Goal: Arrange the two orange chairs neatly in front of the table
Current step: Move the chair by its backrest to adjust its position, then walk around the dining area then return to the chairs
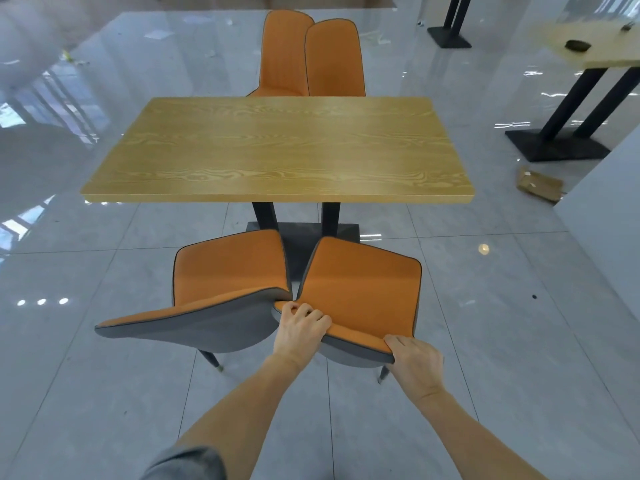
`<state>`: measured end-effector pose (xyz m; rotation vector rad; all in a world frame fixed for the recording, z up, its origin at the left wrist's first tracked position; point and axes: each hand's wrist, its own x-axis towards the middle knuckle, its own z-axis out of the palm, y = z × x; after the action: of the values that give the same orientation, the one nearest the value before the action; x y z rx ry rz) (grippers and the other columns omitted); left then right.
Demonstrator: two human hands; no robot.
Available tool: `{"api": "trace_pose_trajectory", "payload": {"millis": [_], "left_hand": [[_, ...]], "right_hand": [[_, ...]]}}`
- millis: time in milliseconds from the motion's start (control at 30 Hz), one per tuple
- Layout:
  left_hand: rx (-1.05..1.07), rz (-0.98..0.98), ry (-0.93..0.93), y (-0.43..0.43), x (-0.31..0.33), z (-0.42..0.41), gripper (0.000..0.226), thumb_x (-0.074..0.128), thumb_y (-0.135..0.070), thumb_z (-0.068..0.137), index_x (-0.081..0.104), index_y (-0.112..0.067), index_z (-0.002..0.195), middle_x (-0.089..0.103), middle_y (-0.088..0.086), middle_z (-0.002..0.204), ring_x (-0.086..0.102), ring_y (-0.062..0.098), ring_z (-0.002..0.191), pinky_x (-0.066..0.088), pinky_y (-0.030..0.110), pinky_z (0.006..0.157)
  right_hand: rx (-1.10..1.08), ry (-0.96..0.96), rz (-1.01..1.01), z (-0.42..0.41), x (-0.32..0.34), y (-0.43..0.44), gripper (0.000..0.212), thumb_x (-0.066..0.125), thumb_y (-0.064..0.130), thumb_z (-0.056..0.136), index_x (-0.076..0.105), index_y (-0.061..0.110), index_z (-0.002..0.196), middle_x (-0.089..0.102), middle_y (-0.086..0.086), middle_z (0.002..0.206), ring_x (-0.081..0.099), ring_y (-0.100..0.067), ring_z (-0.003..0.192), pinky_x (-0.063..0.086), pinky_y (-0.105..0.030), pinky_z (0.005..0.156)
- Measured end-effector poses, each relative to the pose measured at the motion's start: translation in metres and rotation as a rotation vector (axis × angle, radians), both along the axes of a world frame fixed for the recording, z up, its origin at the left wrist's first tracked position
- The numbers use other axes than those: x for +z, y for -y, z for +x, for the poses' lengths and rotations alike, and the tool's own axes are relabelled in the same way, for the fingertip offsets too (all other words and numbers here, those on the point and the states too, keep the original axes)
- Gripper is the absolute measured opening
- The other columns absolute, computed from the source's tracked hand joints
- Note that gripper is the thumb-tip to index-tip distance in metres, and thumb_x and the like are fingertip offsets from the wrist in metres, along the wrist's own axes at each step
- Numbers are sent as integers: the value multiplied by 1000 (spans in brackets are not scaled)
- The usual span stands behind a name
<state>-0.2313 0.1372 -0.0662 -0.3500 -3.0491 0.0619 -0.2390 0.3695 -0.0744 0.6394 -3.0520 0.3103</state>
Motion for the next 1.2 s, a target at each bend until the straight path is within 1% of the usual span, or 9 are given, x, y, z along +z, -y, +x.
{"api": "trace_pose_trajectory", "payload": {"millis": [233, 300, 367, 467, 600, 667, 833, 1000, 1200], "left_hand": [[82, -51, 168, -3, 11, 3, 43, 86, -5, 40, 59, -24, 68, 63, -8, 65, 60, 20, 74, 48, 41, 79], [46, -57, 215, -4, 18, 4, 33, 83, -21, 64, 61, -22, 89, 67, -4, 88, 58, 23, 93, 42, 42, 90], [23, -60, 273, -9, 31, 7, 30, 68, -30, 83, 56, -17, 107, 64, 2, 106, 53, 28, 107, 35, 46, 98], [-31, -61, 309, -20, 52, 10, 24, 59, -25, 87, 55, -16, 110, 61, 4, 105, 53, 29, 103, 39, 48, 90], [-140, 21, 341, -41, 78, 8, 13, 50, -14, 86, 59, -13, 96, 60, 6, 86, 56, 28, 83, 41, 35, 65], [-183, 47, 304, -59, 91, 5, 14, 46, -12, 87, 60, -11, 89, 58, 5, 79, 58, 28, 76, 37, 32, 59], [-261, 68, 204, -120, 107, -2, 19, 43, -20, 96, 60, -12, 91, 64, 5, 84, 55, 22, 73, 37, 32, 60], [-313, 85, 133, -192, 112, -26, 22, 38, -19, 98, 59, -12, 94, 63, 6, 90, 58, 23, 81, 40, 32, 64], [-320, 259, 58, -291, 101, -78, 28, 46, -25, 96, 62, -12, 115, 67, 7, 109, 60, 27, 97, 50, 37, 75]], "right_hand": [[-28, 91, 44, 8, 11, 4, 56, 92, 16, 17, 62, 18, 64, 57, 4, 49, 54, -19, 41, 40, -24, 37], [-22, 64, 121, 9, 19, 5, 51, 93, 27, 35, 64, 19, 75, 63, 4, 60, 60, -18, 52, 46, -27, 46], [-24, 124, 167, 12, 33, 5, 40, 77, 39, 70, 59, 20, 100, 66, 2, 88, 63, -20, 81, 49, -32, 68], [11, 245, 163, 13, 61, 2, 36, 58, 40, 86, 52, 18, 114, 61, -1, 108, 58, -23, 99, 46, -34, 81], [11, 278, 107, 19, 93, -16, 18, 52, 35, 92, 52, 17, 94, 57, -1, 94, 51, -19, 84, 39, -29, 70], [-24, 235, 101, 21, 102, -29, 20, 49, 33, 93, 56, 15, 96, 60, -1, 94, 53, -20, 83, 40, -30, 70], [-162, 156, 116, 28, 115, -73, 32, 46, 36, 94, 57, 17, 118, 62, -4, 118, 55, -24, 109, 42, -34, 91], [-254, 80, 162, 9, 121, -132, 36, 44, 38, 94, 53, 19, 124, 62, -4, 121, 53, -25, 113, 40, -37, 93], [-321, -10, 181, -42, 116, -223, 33, 42, 33, 94, 56, 17, 119, 66, -4, 109, 55, -26, 104, 40, -36, 86]]}}
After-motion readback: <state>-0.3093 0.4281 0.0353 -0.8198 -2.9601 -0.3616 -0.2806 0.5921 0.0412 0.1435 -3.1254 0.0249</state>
